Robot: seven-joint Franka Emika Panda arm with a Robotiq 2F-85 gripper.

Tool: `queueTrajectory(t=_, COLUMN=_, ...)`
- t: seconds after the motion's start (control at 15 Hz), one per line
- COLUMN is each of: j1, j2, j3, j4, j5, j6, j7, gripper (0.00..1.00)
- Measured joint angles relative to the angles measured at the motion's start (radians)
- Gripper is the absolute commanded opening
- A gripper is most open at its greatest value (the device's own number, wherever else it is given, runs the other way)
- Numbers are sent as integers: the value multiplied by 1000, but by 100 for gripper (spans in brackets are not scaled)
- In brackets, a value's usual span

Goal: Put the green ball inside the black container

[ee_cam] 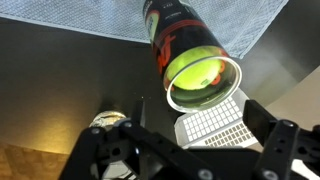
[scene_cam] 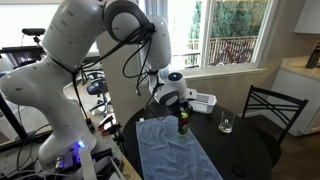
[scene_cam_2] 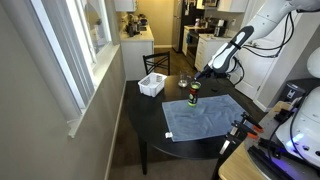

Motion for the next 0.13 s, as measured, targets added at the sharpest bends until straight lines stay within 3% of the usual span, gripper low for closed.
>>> queueTrajectory(t=0.13, j1=0, j2=0, j3=0, j4=0, j5=0, j6=0, j7=0, gripper=100)
